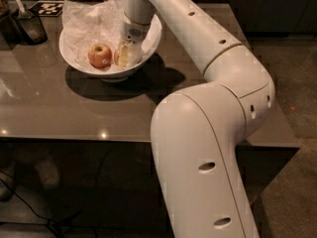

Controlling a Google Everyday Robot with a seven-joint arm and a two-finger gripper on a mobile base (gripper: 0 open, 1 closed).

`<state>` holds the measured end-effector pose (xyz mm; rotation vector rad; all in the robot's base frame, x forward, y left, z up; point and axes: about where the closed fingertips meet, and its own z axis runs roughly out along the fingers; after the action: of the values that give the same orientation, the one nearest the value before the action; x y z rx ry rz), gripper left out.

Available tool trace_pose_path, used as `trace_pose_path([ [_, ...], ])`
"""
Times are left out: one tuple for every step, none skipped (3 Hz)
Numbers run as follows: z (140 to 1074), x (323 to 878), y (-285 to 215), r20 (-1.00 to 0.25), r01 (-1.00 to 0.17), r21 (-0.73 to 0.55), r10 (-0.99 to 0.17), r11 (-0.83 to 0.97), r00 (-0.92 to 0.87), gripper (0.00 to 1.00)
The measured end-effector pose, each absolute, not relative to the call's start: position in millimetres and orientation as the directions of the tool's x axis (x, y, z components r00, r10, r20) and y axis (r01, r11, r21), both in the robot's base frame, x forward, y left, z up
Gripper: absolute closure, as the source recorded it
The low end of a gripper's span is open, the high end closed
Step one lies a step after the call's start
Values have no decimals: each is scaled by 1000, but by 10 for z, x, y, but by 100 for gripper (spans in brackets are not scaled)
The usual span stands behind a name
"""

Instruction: Pick apple from white bowl

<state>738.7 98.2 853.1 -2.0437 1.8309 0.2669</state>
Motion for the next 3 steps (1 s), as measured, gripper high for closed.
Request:
trace_pose_path([
  [8526, 7391, 985, -388, -985, -155, -912, -78, 133, 75],
  [8526, 7391, 985, -388, -985, -155, -912, -78, 133, 98],
  [8669, 7380, 970, -397, -982, -179, -909, -60, 128, 100],
])
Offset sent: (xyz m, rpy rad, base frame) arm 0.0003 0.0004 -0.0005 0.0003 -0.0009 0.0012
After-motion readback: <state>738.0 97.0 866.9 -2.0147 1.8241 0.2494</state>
